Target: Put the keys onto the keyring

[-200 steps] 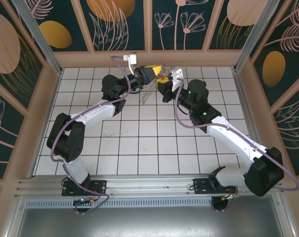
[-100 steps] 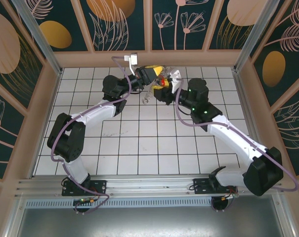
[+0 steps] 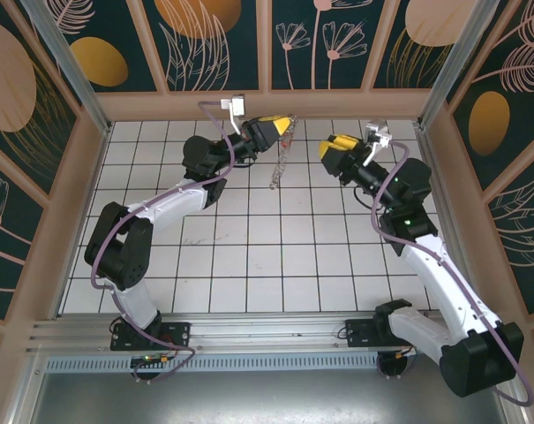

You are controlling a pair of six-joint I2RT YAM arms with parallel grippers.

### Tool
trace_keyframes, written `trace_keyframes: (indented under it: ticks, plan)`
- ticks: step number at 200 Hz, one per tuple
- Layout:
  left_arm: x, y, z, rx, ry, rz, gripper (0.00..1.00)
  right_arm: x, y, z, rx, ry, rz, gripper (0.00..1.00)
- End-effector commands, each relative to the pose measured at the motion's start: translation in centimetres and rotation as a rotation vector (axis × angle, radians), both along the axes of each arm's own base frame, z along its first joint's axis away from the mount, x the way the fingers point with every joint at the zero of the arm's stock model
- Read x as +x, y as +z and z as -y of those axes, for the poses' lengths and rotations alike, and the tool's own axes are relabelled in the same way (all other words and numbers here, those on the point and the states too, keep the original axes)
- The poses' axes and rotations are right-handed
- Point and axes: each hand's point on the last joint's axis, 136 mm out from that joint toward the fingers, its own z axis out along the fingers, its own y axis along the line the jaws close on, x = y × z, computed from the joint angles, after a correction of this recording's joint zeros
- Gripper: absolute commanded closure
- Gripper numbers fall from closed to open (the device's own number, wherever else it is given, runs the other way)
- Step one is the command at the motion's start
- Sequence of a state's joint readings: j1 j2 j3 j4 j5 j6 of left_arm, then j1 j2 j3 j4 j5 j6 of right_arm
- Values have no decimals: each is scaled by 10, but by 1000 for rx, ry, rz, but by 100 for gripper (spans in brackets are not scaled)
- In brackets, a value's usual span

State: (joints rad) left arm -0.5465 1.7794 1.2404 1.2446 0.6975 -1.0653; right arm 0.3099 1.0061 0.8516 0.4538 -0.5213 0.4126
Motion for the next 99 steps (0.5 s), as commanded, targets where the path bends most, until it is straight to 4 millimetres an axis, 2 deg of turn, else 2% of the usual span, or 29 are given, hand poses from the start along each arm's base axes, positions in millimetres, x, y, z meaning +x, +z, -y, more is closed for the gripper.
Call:
trace_keyframes:
  ticks: [1, 32, 99]
  plan:
    - [-7, 16, -5, -63, 1, 48, 100, -3, 36, -4, 184, 94, 8, 61]
    - [-6, 16, -6, -72, 5, 40, 100, 0, 49, -13, 290, 206, -16, 64]
    - [2, 15, -13, -138, 24, -34, 100, 10, 54, -19, 452, 317, -63, 71]
